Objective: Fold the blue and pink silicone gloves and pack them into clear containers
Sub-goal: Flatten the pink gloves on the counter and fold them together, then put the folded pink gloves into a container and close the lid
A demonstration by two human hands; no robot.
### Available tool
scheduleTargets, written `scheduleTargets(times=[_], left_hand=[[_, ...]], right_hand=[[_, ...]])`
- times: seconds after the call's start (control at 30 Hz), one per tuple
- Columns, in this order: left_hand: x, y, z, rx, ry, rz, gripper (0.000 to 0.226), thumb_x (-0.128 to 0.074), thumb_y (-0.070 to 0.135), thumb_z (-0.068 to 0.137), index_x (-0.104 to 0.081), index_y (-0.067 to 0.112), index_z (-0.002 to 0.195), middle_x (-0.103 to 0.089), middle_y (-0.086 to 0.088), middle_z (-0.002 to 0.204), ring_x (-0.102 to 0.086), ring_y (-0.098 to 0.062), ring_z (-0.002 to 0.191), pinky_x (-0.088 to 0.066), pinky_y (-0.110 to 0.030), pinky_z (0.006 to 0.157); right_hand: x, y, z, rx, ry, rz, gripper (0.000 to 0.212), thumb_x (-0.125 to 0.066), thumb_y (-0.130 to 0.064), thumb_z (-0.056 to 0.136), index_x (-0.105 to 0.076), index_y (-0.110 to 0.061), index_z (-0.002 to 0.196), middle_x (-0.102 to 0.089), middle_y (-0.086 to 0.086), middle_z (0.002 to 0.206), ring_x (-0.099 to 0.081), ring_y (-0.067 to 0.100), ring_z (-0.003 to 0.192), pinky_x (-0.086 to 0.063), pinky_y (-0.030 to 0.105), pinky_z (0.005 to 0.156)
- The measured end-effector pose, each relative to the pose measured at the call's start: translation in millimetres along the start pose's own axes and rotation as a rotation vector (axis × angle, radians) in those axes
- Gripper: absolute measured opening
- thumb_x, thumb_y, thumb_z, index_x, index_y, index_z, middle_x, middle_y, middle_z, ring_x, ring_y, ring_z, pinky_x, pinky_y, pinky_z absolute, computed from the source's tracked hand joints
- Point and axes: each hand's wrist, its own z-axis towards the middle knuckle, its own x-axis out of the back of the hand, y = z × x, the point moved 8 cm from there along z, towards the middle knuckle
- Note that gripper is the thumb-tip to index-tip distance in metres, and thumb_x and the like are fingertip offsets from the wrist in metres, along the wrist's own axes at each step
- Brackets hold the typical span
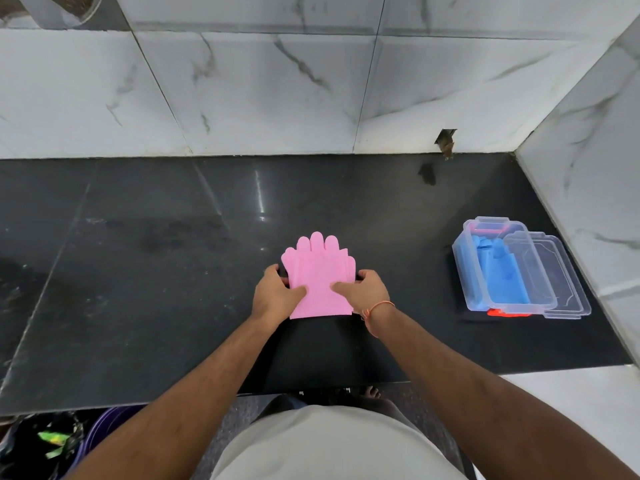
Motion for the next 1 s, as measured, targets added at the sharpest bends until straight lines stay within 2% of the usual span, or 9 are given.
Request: scheduleTargets(times=[0.07, 0.13, 0.23, 0.3, 0.4, 0.5, 0.67, 0.93, 1.0], left_hand=[[-3.1, -0.6, 2.9, 0.008, -0.026, -0.130, 0.058, -0.082, 0.012, 0.091, -0.061, 0.008, 0.145, -0.075, -0.005, 0.124, -0.074, -0.027, 0.115, -0.062, -0.049, 0.102], [-7.3, 0.5, 4.1, 0.016, -0.073, -0.195, 0.031, -0.079, 0.009, 0.093, -0.071, 0.011, 0.123, -0.077, -0.006, 0.118, -0.075, -0.027, 0.110, -0.064, -0.051, 0.098], [-8.1, 3.8, 5.4, 0.022, -0.099, -0.279, 0.015, -0.074, 0.011, 0.099, -0.071, 0.026, 0.100, -0.078, -0.001, 0.112, -0.076, -0.025, 0.107, -0.064, -0.039, 0.081], [-6.3, 7.5, 6.0, 0.016, -0.119, -0.360, 0.014, -0.072, 0.014, 0.102, -0.073, 0.027, 0.104, -0.079, -0.001, 0.114, -0.076, -0.023, 0.107, -0.064, -0.036, 0.080], [-8.4, 14.4, 6.4, -0.007, -0.192, -0.477, 0.022, -0.071, 0.012, 0.103, -0.073, 0.024, 0.122, -0.080, -0.004, 0.123, -0.077, -0.025, 0.114, -0.065, -0.048, 0.096], [-15.5, 25.3, 7.5, -0.042, -0.266, -0.549, 0.029, -0.071, 0.008, 0.102, -0.074, 0.019, 0.128, -0.084, -0.005, 0.121, -0.080, -0.027, 0.115, -0.065, -0.050, 0.098], [-40.1, 65.8, 3.5, -0.120, -0.363, -0.663, 0.035, -0.071, 0.005, 0.100, -0.072, 0.023, 0.130, -0.084, -0.003, 0.121, -0.081, -0.023, 0.112, -0.069, -0.043, 0.088], [-117.5, 158.5, -15.4, -0.211, -0.503, -0.717, 0.043, -0.076, 0.004, 0.097, -0.071, 0.026, 0.133, -0.081, -0.004, 0.128, -0.079, -0.027, 0.117, -0.067, -0.054, 0.095], [-144.1, 180.3, -23.1, -0.211, -0.532, -0.709, 0.044, -0.078, 0.004, 0.095, -0.071, 0.025, 0.134, -0.081, -0.005, 0.129, -0.079, -0.028, 0.119, -0.066, -0.056, 0.096]], right_hand=[[-5.1, -0.3, 1.0, -0.035, -0.047, 0.061, 0.051, -0.087, -0.015, 0.086, -0.061, -0.009, 0.129, -0.070, 0.010, 0.128, -0.069, 0.029, 0.111, -0.061, 0.048, 0.097], [-14.6, 1.5, -2.3, -0.101, -0.144, 0.162, 0.036, -0.085, -0.006, 0.087, -0.068, -0.006, 0.119, -0.075, 0.013, 0.122, -0.073, 0.031, 0.107, -0.064, 0.046, 0.085], [-23.4, -0.5, -8.0, -0.072, -0.226, 0.153, 0.024, -0.081, -0.005, 0.090, -0.070, -0.011, 0.111, -0.076, 0.010, 0.120, -0.072, 0.023, 0.100, -0.060, 0.036, 0.072], [-23.8, -3.3, -8.2, -0.017, -0.230, 0.191, 0.026, -0.079, -0.005, 0.092, -0.069, -0.013, 0.114, -0.075, 0.009, 0.123, -0.073, 0.024, 0.104, -0.063, 0.040, 0.080], [-14.9, -10.2, -9.7, 0.048, -0.196, 0.236, 0.045, -0.079, -0.007, 0.093, -0.062, -0.013, 0.135, -0.071, 0.007, 0.131, -0.070, 0.030, 0.117, -0.061, 0.054, 0.098], [1.9, -22.0, -11.2, 0.118, -0.161, 0.201, 0.053, -0.079, -0.012, 0.095, -0.056, -0.017, 0.142, -0.065, 0.004, 0.136, -0.066, 0.029, 0.122, -0.058, 0.055, 0.104], [53.9, -41.0, -17.7, 0.235, -0.123, 0.214, 0.055, -0.080, -0.015, 0.095, -0.052, -0.017, 0.143, -0.063, 0.005, 0.139, -0.065, 0.028, 0.122, -0.057, 0.055, 0.105], [175.5, -41.2, -16.7, 0.316, 0.007, 0.202, 0.052, -0.084, -0.030, 0.092, -0.059, -0.024, 0.137, -0.071, -0.001, 0.126, -0.071, 0.025, 0.115, -0.063, 0.044, 0.096], [212.6, -34.2, -13.3, 0.319, 0.059, 0.174, 0.051, -0.083, -0.031, 0.092, -0.062, -0.020, 0.136, -0.074, 0.001, 0.125, -0.072, 0.027, 0.113, -0.063, 0.044, 0.097]])
